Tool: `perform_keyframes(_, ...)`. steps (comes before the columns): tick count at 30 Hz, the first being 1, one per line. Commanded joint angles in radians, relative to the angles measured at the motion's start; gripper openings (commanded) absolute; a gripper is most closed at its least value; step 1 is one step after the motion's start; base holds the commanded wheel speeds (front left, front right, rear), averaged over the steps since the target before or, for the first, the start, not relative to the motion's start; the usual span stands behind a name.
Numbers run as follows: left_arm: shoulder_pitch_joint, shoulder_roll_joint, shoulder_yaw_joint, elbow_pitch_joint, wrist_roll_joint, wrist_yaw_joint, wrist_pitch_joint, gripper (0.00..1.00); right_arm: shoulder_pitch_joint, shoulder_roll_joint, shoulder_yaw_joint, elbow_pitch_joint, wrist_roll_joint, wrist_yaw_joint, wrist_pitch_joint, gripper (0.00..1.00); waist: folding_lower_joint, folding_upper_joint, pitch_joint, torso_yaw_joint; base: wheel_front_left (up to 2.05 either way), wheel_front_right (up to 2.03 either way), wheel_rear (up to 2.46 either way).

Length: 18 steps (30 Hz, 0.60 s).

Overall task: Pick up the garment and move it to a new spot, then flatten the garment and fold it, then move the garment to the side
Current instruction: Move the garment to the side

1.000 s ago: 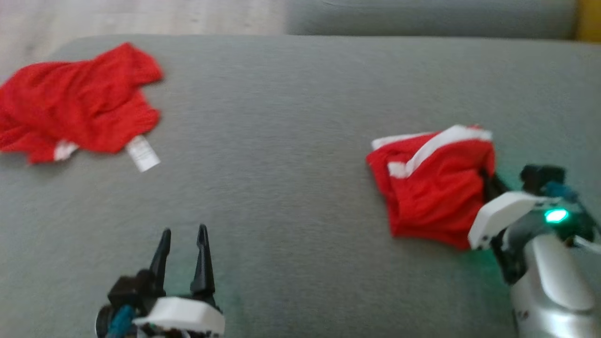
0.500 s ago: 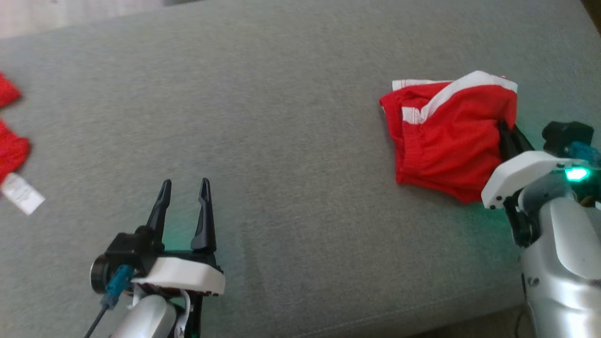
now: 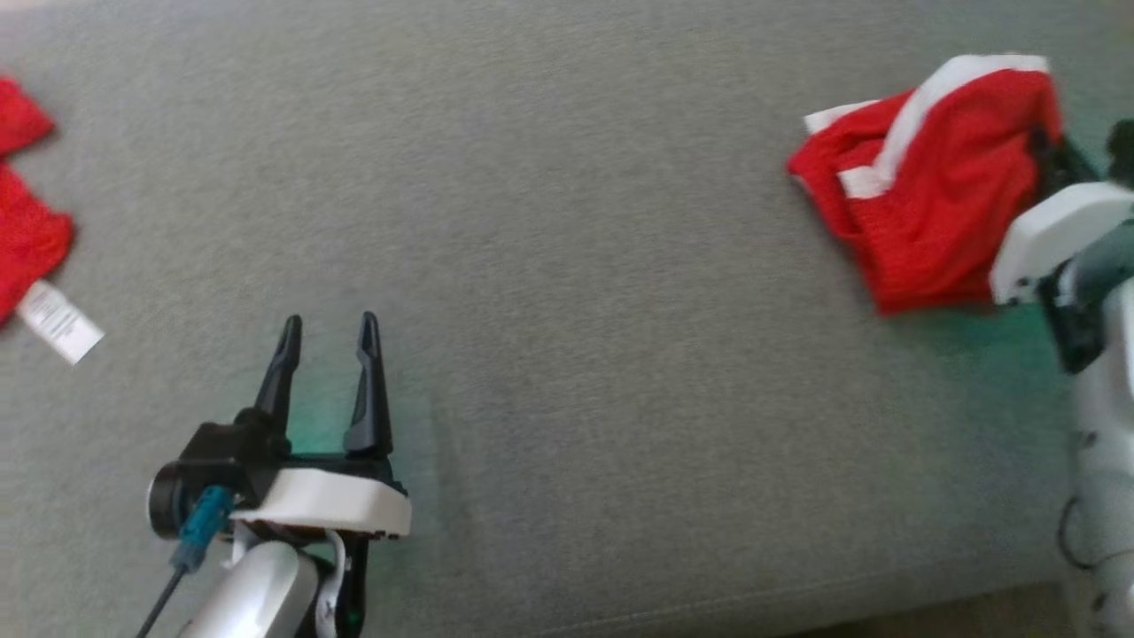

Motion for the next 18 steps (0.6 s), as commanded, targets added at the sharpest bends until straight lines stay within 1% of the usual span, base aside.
perform_keyframes(1, -0.035, 0.028, 0.043, -0.036, 0.003, 0.010, -0.005, 1.00, -0.037, -0.035, -0.001, -0.014, -0.011, 0.007, 0.003, 0.00, 0.0000, 0.0000, 0.017, 0.032, 0.00, 0.00, 0.00)
perform_keyframes(5, -0.033, 0.036, 0.059, -0.051, 0.000, 0.020, -0.011, 1.00, -0.078, -0.122, -0.057, 0.050, -0.038, 0.007, 0.002, 0.00, 0.0000, 0.0000, 0.036, 0.076, 0.00, 0.00, 0.00)
perform_keyframes(8, -0.031, 0.041, 0.067, -0.060, 0.000, 0.026, -0.016, 1.00, -0.105, -0.174, -0.107, 0.084, -0.067, 0.007, 0.007, 0.00, 0.0000, 0.0000, 0.052, 0.101, 0.00, 0.00, 0.00)
perform_keyframes(11, -0.031, 0.045, 0.070, -0.066, -0.001, 0.027, -0.017, 1.00, -0.136, -0.215, -0.142, 0.114, -0.088, 0.007, -0.002, 0.00, 0.0000, 0.0000, 0.066, 0.115, 0.00, 0.00, 0.00)
perform_keyframes(13, -0.033, 0.045, 0.069, -0.069, -0.001, 0.027, -0.018, 1.00, -0.157, -0.231, -0.156, 0.134, -0.099, 0.007, -0.011, 0.00, 0.0000, 0.0000, 0.073, 0.122, 0.00, 0.00, 0.00)
perform_keyframes(15, -0.035, 0.044, 0.067, -0.069, 0.000, 0.027, -0.020, 1.00, -0.174, -0.242, -0.162, 0.155, -0.113, 0.007, -0.019, 0.36, 0.0000, 0.0000, 0.077, 0.125, 0.00, 0.00, 0.00)
perform_keyframes(16, -0.037, 0.042, 0.066, -0.068, 0.000, 0.027, -0.020, 1.00, -0.181, -0.247, -0.165, 0.164, -0.122, 0.007, -0.023, 0.85, 0.0000, 0.0000, 0.077, 0.126, 0.00, 0.00, 0.00)
perform_keyframes(17, -0.039, 0.040, 0.064, -0.067, 0.000, 0.027, -0.020, 1.00, -0.188, -0.252, -0.168, 0.172, -0.133, 0.007, -0.029, 1.00, 0.0000, 0.0000, 0.078, 0.128, 0.00, 0.00, 0.00)
perform_keyframes(18, -0.041, 0.038, 0.062, -0.066, 0.000, 0.027, -0.021, 1.00, -0.193, -0.255, -0.170, 0.179, -0.142, 0.007, -0.036, 1.00, 0.0000, 0.0000, 0.077, 0.129, 0.00, 0.00, 0.00)
